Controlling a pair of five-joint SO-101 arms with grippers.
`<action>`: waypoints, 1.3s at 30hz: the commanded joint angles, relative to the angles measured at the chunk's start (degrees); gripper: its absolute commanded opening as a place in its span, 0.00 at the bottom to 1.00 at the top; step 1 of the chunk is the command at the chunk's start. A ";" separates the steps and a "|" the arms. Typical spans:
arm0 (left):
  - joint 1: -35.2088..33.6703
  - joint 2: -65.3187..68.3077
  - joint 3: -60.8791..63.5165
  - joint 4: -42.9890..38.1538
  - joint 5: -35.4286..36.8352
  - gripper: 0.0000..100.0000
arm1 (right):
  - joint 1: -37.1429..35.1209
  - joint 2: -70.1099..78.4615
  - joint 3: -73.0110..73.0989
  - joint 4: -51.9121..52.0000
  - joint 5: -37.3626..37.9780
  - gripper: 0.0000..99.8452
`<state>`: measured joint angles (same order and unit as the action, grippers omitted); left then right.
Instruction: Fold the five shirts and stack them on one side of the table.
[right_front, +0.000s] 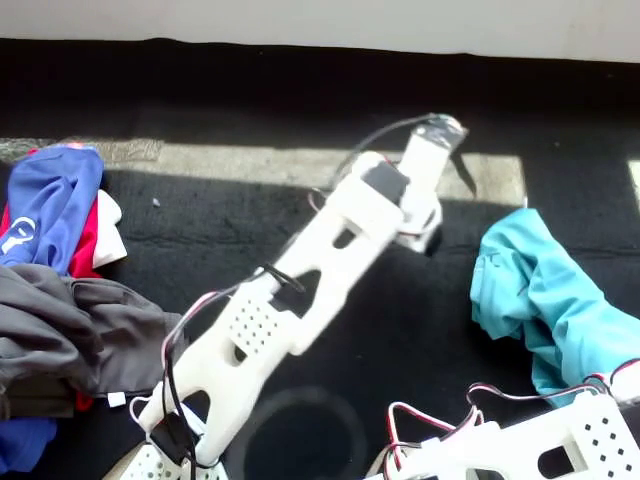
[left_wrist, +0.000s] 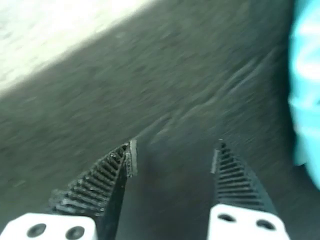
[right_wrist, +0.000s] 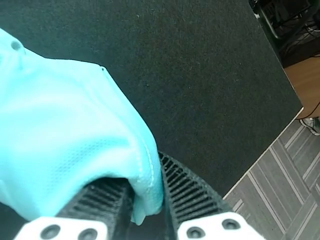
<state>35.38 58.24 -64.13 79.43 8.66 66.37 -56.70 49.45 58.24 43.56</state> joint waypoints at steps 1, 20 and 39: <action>3.38 -0.84 -2.15 -4.22 2.73 0.27 | 0.92 -0.92 -0.04 -0.92 0.62 0.01; 13.76 2.59 -5.85 -10.64 6.86 0.26 | 0.75 -0.92 0.04 -0.92 0.62 0.01; -1.19 0.84 -22.73 3.43 1.14 0.01 | -29.67 -0.13 0.66 2.33 -20.13 0.01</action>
<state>38.73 64.84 -79.96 77.85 10.07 44.13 -56.62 57.45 58.42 32.22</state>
